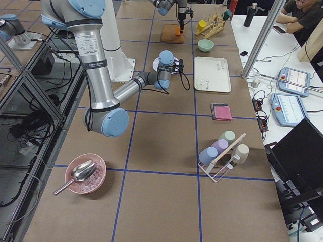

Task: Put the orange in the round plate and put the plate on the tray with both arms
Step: 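Carry the orange onto the plate with the left gripper while the right grips the rim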

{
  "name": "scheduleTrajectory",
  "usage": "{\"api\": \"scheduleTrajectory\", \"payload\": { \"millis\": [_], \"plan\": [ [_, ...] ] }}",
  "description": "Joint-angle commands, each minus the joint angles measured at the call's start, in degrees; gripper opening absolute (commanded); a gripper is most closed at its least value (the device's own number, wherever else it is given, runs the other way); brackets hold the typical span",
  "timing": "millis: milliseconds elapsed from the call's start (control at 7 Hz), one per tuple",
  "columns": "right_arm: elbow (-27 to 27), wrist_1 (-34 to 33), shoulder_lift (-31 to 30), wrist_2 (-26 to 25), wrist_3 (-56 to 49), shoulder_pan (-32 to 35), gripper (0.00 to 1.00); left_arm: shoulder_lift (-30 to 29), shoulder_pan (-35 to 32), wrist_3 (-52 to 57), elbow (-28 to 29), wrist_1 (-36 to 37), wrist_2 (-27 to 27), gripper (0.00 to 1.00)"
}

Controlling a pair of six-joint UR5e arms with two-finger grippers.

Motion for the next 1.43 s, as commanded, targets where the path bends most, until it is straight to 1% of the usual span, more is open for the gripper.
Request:
{"api": "scheduleTrajectory", "payload": {
  "millis": [0,143,286,429,571,714,857,1000,1286],
  "plan": [
    [-1.7,4.7,0.7,-9.9,1.6,-6.8,1.0,-5.4,0.0,-5.1,-1.5,4.0,-1.4,0.69],
    [-4.5,9.2,1.7,-12.4,4.1,-8.6,1.0,-10.5,1.1,-10.9,-3.3,8.6,-1.5,0.69],
    [-7.7,10.4,4.9,-13.3,6.2,-9.4,1.0,-14.2,5.1,-16.6,-5.5,12.6,-1.2,0.69],
    [-8.9,10.5,5.7,-15.4,6.2,-10.4,1.0,-18.0,8.4,-23.1,-5.8,13.5,-0.5,0.69],
    [-9.0,10.4,6.1,-16.8,6.2,-10.7,1.0,-21.5,13.2,-28.3,-5.4,14.0,2.7,0.7],
    [-9.9,10.5,6.1,-16.9,6.2,-10.7,1.0,-24.0,15.5,-30.0,-4.4,14.8,4.9,0.71],
    [-10.6,10.5,6.5,-17.6,6.2,-10.7,1.0,-24.7,16.6,-30.1,-3.9,14.9,5.2,0.72],
    [-12.8,10.5,8.0,-18.3,6.2,-10.7,1.0,-25.5,17.8,-30.5,-3.7,14.9,5.2,0.75],
    [-14.4,11.6,8.9,-18.8,6.2,-10.7,1.0,-27.2,21.3,-32.8,-2.8,14.6,5.2,0.76]
  ]
}}
